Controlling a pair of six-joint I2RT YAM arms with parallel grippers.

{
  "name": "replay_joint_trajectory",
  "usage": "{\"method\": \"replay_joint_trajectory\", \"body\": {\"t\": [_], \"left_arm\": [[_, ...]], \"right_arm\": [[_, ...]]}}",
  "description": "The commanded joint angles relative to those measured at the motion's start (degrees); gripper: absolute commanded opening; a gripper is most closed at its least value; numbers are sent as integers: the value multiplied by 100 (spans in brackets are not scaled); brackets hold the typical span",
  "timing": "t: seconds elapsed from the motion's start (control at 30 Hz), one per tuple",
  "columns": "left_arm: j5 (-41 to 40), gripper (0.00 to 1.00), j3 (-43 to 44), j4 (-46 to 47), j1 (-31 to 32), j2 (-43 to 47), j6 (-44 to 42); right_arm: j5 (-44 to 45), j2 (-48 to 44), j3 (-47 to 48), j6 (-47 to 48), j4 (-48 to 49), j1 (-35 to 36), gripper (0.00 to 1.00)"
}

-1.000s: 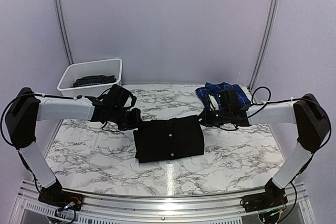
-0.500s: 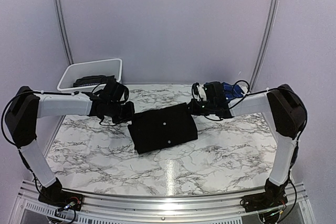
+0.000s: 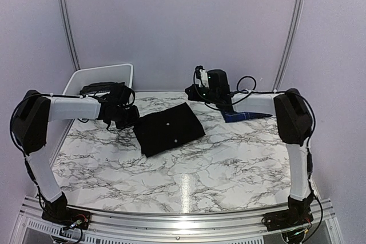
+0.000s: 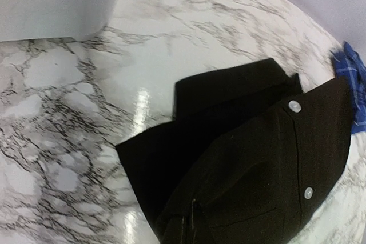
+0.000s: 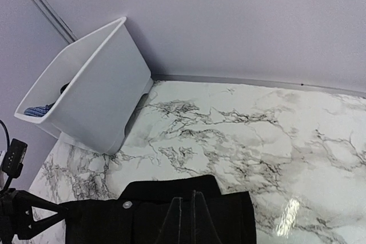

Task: Fold and stack the long sleeve shirts
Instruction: Fold the 2/3-rectangle-folded shirt at the center of the board.

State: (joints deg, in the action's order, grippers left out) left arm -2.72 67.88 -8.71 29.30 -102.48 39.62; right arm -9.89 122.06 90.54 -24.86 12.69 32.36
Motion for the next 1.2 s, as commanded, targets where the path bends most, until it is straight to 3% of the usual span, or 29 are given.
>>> {"method": "replay_joint_trajectory", "body": {"t": [0.0,0.1,0.17,0.4,0.83,0.97,1.17], "left_arm": [[-487,0,252,-166,-253,-831,13],[-619,0,364,-175,-267,-1179,61],[-617,0,447,-170,-267,-1336,38],[-305,0,534,-186,-254,-1438,-93],[203,0,-48,-184,438,-539,-212],[430,0,160,-201,419,-440,-449],[726,3,673,-311,333,-719,-557]], "right_arm": [[-107,1462,1515,130,-684,29,0],[-236,2272,2598,80,-1213,36,0],[-229,2442,2704,29,-1420,51,0],[93,1635,1604,147,-1365,216,0],[685,-984,-1991,-591,-1249,717,0],[1121,-1552,-1983,-427,-1965,789,0],[1315,-1433,-1394,-55,-2543,1344,15]]}}
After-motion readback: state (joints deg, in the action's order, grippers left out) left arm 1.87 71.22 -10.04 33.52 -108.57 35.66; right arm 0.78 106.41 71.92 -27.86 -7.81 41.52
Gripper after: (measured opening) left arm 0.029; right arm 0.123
